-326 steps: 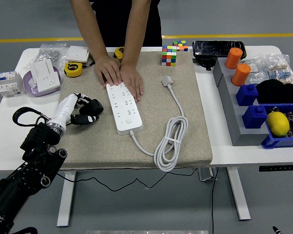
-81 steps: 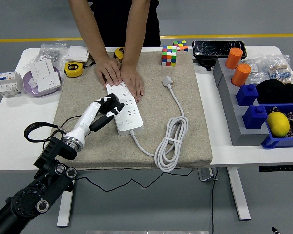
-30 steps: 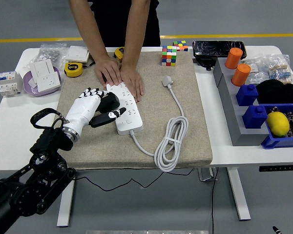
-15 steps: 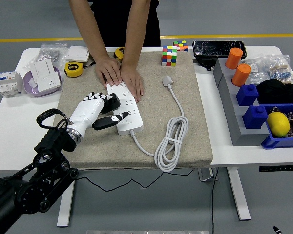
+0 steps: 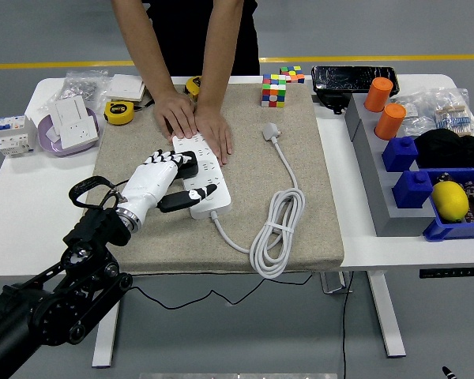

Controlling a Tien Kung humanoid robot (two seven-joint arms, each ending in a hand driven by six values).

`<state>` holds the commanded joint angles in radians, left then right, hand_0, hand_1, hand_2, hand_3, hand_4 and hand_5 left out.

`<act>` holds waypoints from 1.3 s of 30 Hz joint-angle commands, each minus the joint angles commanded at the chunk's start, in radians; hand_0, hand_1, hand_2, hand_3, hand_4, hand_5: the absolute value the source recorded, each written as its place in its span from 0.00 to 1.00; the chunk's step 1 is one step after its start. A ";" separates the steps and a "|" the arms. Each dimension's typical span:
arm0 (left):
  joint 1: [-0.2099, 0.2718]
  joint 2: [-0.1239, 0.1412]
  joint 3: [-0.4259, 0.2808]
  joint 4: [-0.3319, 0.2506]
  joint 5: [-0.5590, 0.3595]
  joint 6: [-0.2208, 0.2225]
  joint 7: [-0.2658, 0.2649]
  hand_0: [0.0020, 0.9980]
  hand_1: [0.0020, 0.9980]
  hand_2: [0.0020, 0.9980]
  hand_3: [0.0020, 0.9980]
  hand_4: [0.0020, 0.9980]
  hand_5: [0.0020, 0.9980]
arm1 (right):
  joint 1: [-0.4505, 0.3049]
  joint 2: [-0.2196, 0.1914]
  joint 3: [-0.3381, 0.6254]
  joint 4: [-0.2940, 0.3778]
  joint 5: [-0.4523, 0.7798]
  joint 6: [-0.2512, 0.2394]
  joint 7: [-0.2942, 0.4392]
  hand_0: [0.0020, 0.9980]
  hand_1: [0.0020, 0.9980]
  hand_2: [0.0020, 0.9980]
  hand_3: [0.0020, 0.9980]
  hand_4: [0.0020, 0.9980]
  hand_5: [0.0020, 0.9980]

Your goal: Pick up the plug,place it near the board,insert it into the board,press the button

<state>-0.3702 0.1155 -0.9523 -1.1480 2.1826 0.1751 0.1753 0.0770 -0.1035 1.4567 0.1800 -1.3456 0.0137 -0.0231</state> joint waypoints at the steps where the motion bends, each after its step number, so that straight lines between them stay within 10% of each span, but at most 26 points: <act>1: -0.001 0.001 -0.001 -0.004 0.003 0.001 0.000 1.00 1.00 0.93 0.86 0.91 1.00 | 0.000 0.000 0.000 0.000 0.001 -0.001 0.000 0.90 0.79 0.77 0.79 1.00 1.00; 10: -0.003 0.010 0.014 -0.132 0.015 0.003 0.010 1.00 1.00 0.92 0.86 0.91 1.00 | -0.001 0.001 -0.001 0.000 0.004 -0.002 -0.001 0.90 0.79 0.77 0.79 1.00 1.00; 11: -0.004 0.011 0.018 -0.153 0.015 0.002 0.014 1.00 0.97 0.90 0.86 0.91 0.80 | 0.000 0.000 -0.001 0.000 0.004 -0.002 -0.001 0.90 0.79 0.77 0.79 1.00 1.00; 16: -0.001 0.019 0.045 -0.297 0.034 -0.054 0.092 1.00 0.97 0.90 0.86 0.91 0.80 | 0.002 0.000 -0.006 0.000 0.008 -0.002 0.000 0.90 0.79 0.77 0.79 1.00 1.00; 17: 0.001 0.020 0.046 -0.322 0.046 -0.079 0.115 0.38 0.33 0.41 0.86 0.79 0.41 | 0.002 0.000 -0.006 0.000 0.008 -0.003 0.000 0.90 0.79 0.77 0.79 1.00 1.00; 22: 0.012 0.030 0.054 -0.410 0.073 -0.227 0.206 0.38 0.33 0.41 0.86 0.79 0.41 | -0.004 0.003 -0.003 0.000 0.008 -0.004 0.000 0.90 0.79 0.77 0.79 1.00 1.00; 23: 0.013 0.032 0.056 -0.418 0.069 -0.243 0.215 0.22 0.09 0.18 0.84 0.67 0.21 | -0.006 0.003 -0.001 0.000 0.006 -0.004 -0.001 0.90 0.79 0.77 0.79 1.00 1.00; 29: 0.013 0.035 0.072 -0.423 0.027 -0.336 0.274 0.17 0.04 0.14 0.83 0.59 0.15 | -0.005 0.002 -0.006 0.000 0.010 -0.004 -0.002 0.90 0.79 0.77 0.79 1.00 1.00; 39: -0.011 0.023 0.106 -0.288 0.009 -0.353 0.280 0.16 0.03 0.14 0.85 0.53 0.15 | 0.001 0.001 -0.013 0.000 0.013 -0.004 -0.003 0.90 0.79 0.77 0.79 1.00 1.00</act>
<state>-0.3816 0.1384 -0.8463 -1.4356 2.1912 -0.1780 0.4554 0.0776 -0.1020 1.4440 0.1800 -1.3328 0.0100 -0.0257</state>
